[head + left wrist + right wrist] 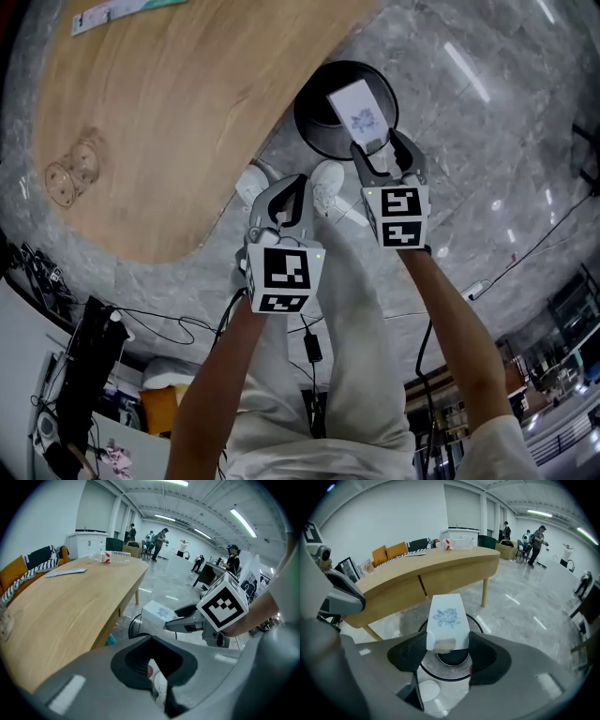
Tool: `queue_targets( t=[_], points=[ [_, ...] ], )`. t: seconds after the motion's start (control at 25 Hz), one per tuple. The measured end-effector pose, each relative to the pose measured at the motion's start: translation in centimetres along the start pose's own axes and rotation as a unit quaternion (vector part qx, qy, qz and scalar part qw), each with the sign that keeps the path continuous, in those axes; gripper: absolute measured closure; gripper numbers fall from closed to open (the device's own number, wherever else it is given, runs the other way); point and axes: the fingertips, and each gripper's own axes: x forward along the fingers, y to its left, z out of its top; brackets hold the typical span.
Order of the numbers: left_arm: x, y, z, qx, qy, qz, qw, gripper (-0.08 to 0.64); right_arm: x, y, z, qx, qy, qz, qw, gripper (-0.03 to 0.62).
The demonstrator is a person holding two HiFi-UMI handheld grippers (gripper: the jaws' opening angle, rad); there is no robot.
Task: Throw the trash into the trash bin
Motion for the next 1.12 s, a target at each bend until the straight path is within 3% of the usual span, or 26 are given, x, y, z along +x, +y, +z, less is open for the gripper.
queue_targets(
  t=[0.52,1.12],
  points=[
    [5.3,0.9,-3.4,-0.008,0.024,0.014,0.9996,0.560,4.3,-0.7,-4.3,-0.032,0.040,0.014,0.999,0.295],
    [7.4,1.3,-5.9,-0.016,0.040,0.008,0.9990,0.560,8.1,-1.1,-7.5,-0.044,0.084,0.011,0.995,0.293]
  ],
)
